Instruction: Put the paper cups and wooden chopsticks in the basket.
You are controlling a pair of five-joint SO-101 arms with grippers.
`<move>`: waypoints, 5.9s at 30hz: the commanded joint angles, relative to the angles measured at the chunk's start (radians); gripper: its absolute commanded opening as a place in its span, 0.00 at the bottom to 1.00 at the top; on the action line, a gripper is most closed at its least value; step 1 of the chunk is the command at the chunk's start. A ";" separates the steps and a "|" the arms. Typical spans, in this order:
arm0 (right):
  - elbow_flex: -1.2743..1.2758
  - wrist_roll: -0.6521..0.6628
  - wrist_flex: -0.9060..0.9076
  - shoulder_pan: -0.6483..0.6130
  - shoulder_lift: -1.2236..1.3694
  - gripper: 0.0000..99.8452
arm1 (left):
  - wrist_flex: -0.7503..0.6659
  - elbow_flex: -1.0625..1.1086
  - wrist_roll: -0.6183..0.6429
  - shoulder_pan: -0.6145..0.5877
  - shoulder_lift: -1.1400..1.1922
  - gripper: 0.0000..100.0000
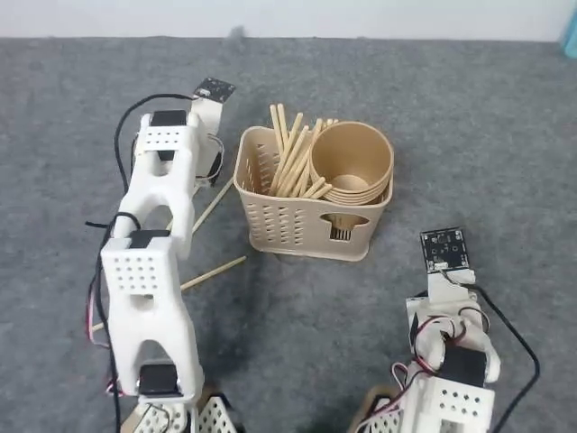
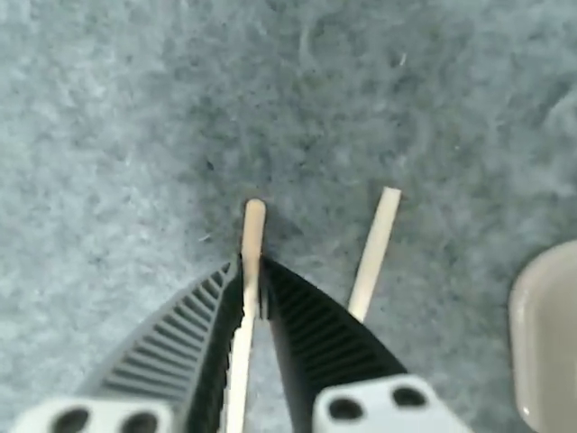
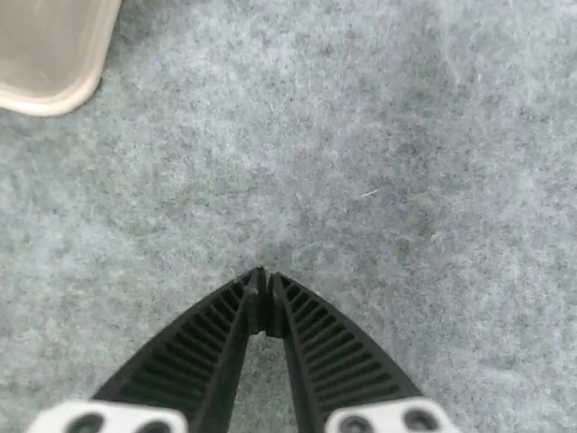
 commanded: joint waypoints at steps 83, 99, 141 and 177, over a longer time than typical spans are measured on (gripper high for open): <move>-0.014 0.014 0.007 -0.001 -0.010 0.01 | -0.779 0.688 0.601 0.204 -1.745 0.01; -0.014 0.014 0.007 -0.001 -0.010 0.01 | -0.875 0.957 0.600 0.305 -1.765 0.01; -0.014 0.015 0.008 0.001 -0.010 0.01 | -0.296 0.995 0.606 0.284 -1.766 0.35; -0.015 0.015 0.022 0.001 -0.010 0.01 | -0.574 1.239 0.450 0.026 -1.189 0.17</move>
